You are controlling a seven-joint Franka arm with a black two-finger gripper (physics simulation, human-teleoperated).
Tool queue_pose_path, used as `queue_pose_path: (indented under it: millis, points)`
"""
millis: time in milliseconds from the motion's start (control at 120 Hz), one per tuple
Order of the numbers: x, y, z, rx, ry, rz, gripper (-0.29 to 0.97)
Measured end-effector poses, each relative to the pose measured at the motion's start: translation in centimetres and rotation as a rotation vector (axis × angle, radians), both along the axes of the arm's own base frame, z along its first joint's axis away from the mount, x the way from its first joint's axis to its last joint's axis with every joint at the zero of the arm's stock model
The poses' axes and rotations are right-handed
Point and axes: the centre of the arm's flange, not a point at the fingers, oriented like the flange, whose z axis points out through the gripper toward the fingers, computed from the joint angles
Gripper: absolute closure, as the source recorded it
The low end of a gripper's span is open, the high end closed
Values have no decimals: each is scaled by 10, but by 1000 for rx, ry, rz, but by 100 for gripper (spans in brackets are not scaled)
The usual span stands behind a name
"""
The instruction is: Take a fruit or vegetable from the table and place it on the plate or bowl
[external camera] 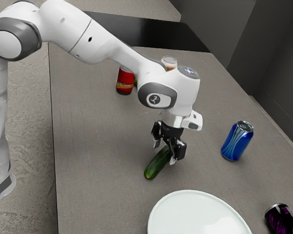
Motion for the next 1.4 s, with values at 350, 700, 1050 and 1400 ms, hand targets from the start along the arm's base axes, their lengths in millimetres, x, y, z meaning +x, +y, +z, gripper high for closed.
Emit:
queue_pose_path:
  millis: [350,700,1050,1400]
  points:
    - [4,-5,-8,-6,-5,5,18]
    - [2,-1,2,5,-18,26,49]
    - [-46,-42,106,51,-113,-55,51]
    - [-59,-150,134,58,-88,-268,51]
